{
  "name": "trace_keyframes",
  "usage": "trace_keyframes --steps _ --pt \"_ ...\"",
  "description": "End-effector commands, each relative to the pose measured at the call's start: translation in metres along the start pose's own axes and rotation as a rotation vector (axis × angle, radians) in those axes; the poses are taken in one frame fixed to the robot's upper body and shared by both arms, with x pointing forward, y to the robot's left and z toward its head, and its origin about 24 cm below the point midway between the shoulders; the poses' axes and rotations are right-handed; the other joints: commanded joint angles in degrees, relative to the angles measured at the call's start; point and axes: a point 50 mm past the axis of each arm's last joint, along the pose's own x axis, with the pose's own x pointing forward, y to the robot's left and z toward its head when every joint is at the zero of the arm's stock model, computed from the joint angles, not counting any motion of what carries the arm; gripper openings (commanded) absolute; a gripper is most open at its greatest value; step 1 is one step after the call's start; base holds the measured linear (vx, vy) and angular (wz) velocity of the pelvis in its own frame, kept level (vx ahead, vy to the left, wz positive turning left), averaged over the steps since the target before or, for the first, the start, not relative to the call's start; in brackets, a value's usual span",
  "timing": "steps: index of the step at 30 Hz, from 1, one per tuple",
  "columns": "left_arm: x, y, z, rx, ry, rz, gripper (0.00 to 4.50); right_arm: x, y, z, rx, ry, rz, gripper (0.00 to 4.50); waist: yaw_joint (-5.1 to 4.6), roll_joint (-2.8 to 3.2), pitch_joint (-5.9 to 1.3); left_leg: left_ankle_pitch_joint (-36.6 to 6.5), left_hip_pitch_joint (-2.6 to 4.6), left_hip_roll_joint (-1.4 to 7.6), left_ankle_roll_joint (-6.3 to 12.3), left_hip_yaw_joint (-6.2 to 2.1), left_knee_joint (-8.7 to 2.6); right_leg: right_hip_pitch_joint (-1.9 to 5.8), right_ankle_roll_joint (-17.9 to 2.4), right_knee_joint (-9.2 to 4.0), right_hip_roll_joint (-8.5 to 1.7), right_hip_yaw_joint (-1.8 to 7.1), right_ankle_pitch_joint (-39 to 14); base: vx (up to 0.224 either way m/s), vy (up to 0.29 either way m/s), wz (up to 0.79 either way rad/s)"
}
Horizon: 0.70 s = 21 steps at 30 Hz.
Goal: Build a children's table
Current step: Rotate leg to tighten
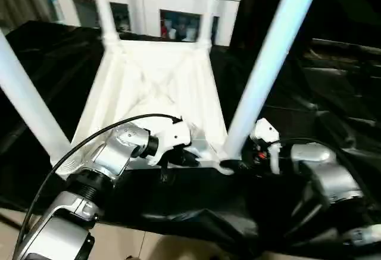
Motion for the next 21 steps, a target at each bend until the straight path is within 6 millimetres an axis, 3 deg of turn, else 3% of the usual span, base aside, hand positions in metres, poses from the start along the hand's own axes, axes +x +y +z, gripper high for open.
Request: trace_keyframes --steps 1,9,11,14,16,18,20,21 --pt "0.015 -0.004 0.002 -0.026 -0.013 0.008 0.0 0.003 -0.01 0.003 0.016 -0.026 -0.138 2.69 -0.04 -0.34 -3.4 -15.13 0.07 -0.33 1.53 0.57 -4.06 2.88 -10.31 -4.39 -1.57 1.42 -21.64 0.0 0.0 0.0" --pt "0.034 0.015 0.006 -0.156 0.017 0.287 0.0 0.029 -0.012 -0.008 0.186 -0.054 -0.543 2.69 -1.05 -0.26 -3.19 -17.24 0.09 -0.8 0.74 0.39 -4.11 2.2 -7.3 -5.57 -1.37 1.09 -28.36 0.0 0.0 0.0" --pt "0.041 0.021 0.009 -0.163 0.039 0.38 0.0 0.045 -0.006 -0.007 0.167 -0.054 -0.733 2.69 -1.31 -0.03 -3.18 -18.33 0.24 -0.9 0.36 0.3 -4.11 1.8 -6.63 -5.81 -1.39 1.03 -29.44 0.0 0.0 0.0" --pt "0.042 0.022 0.009 -0.135 0.05 0.373 0.0 0.056 0.004 -0.004 0.163 -0.075 -0.665 2.69 -1.41 0.12 -3.22 -19.94 0.4 -0.83 0.85 0.17 -4.27 1.89 -6.22 -6.08 -1.27 0.85 -28.9 0.0 0.0 0.0" --pt "0.042 0.021 0.01 -0.131 0.052 0.369 0.0 0.058 0.005 -0.003 0.16 -0.078 -0.652 2.69 -1.48 0.28 -3.36 -19.56 0.01 -0.56 1.45 0.05 -4.58 2.38 -7.57 -5.58 -1.34 0.89 -24.74 0.0 0.0 0.0" --pt "0.041 0.02 0.011 -0.108 0.039 0.339 0.0 0.055 0.006 0.007 0.175 -0.172 -0.6 3.24 -1.41 0.24 -3.33 -19.47 -0.03 -0.56 1.9 0.18 -4.54 2.48 -8.46 -5.51 -1.43 0.99 -23.51 0.0 0.0 0.0" --pt "0.04 0.02 0.011 -0.104 0.038 0.331 0.0 0.053 0.005 0.012 0.184 -0.226 -0.58 3.41 -1.34 0.16 -3.32 -19.46 0.06 -0.52 2.32 0.3 -4.52 2.4 -8.9 -5.56 -1.5 1.09 -22.77 0.0 0.0 0.0" --pt "0.039 0.02 0.01 -0.101 0.035 0.323 0.0 0.05 0.004 0.015 0.177 -0.249 -0.562 3.48 -1.42 0.14 -3.29 -18.9 -0.22 -0.54 2.49 0.25 -4.58 2.63 -9.22 -5.35 -1.43 1.09 -22.0 0.0 0.0 0.0"
